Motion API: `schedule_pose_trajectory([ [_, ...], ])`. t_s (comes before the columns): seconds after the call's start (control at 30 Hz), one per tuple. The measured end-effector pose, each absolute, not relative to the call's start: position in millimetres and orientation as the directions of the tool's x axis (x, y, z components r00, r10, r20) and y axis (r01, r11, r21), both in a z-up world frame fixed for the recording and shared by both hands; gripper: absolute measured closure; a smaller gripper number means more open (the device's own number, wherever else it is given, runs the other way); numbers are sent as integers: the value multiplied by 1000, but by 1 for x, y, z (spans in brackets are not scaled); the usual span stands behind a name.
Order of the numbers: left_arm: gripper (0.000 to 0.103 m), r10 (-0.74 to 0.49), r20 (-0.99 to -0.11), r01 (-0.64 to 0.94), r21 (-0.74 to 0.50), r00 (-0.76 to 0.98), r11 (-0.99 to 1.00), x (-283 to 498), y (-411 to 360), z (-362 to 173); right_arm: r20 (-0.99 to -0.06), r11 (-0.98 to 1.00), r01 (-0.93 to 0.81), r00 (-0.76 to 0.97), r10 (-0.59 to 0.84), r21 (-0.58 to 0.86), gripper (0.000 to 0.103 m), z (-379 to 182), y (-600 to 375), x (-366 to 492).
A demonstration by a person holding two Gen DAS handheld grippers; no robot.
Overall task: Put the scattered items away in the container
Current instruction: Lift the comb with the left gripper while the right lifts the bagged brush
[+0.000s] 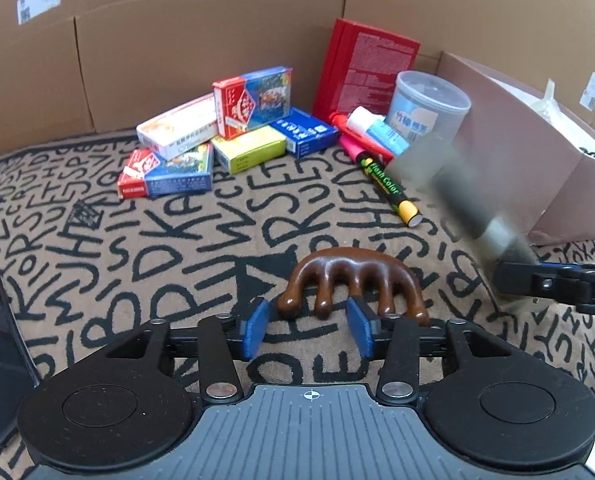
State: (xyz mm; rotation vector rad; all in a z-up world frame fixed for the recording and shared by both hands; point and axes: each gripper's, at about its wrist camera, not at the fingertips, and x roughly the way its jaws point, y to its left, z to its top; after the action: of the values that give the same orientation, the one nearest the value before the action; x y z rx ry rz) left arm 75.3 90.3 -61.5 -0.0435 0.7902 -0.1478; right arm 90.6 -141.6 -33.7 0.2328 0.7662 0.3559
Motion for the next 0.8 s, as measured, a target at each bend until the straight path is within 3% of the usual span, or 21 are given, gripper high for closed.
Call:
schedule_pose_trajectory([
  [0.3, 38, -130, -730, 88, -96, 671, 991, 90, 95, -74, -633, 949, -232, 707, 316, 215, 57, -40, -140, 100],
  [0.73, 38, -178, -728, 139, -113, 663, 984, 104, 97, -75, -614, 917, -334, 684, 395, 217, 52, -50, -132, 110],
  [0.77, 41, -177, -728, 148, -105, 662, 983, 105, 96, -76, -620, 920, -335, 683, 387, 205, 56, -51, -130, 111],
  [0.8, 60, -177, -726, 161, -92, 664, 983, 105, 94, -76, -626, 922, -336, 681, 379, 193, 61, -52, -129, 112],
])
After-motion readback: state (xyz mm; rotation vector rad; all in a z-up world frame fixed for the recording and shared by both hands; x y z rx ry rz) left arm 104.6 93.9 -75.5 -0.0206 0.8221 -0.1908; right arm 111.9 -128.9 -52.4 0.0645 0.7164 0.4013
